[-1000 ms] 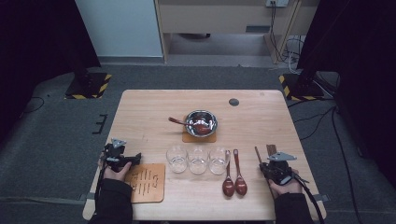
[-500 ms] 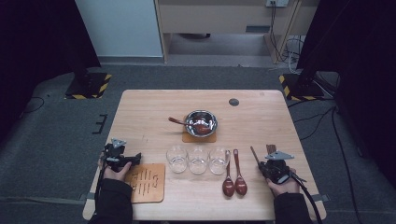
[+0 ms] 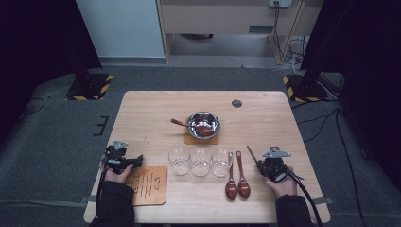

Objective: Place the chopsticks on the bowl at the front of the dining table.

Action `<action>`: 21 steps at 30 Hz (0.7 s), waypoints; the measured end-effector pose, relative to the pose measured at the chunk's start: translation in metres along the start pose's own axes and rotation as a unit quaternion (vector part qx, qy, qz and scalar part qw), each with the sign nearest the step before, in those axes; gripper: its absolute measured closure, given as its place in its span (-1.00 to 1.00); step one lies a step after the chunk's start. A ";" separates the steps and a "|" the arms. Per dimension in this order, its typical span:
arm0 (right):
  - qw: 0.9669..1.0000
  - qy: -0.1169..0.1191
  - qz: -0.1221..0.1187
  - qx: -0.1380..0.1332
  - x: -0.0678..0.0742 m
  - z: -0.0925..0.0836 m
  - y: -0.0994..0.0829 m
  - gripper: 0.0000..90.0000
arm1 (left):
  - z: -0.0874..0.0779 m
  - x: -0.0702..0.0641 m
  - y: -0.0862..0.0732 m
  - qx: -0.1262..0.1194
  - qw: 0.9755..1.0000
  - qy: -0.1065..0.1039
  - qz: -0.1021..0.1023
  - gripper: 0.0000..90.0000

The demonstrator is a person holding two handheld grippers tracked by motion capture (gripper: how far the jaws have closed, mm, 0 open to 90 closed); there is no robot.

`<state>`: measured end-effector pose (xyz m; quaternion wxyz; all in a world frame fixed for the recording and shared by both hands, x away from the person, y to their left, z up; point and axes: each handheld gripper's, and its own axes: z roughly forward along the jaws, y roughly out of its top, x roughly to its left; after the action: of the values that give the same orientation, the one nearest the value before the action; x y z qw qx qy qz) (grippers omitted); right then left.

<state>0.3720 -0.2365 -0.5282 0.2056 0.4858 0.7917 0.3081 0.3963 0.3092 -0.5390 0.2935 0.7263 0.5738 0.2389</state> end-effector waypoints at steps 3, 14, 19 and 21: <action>1.000 0.001 0.000 -0.002 0.000 0.002 0.002 0.86 | 0.000 0.000 0.000 0.000 1.000 0.000 0.000 -1.00; 1.000 0.007 0.006 -0.022 -0.001 -0.005 0.003 0.73 | 0.000 0.000 0.000 0.000 1.000 0.000 0.000 -1.00; 1.000 0.009 0.005 -0.014 -0.001 -0.010 -0.008 0.72 | 0.000 0.000 0.000 0.000 1.000 0.000 0.000 -1.00; 1.000 0.009 0.005 -0.013 -0.002 -0.011 -0.010 0.72 | 0.000 0.000 0.000 0.000 1.000 0.000 0.000 -1.00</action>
<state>0.3596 -0.2445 -0.5271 0.2031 0.4842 0.7871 0.3237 0.3963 0.3092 -0.5390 0.2934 0.7262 0.5739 0.2390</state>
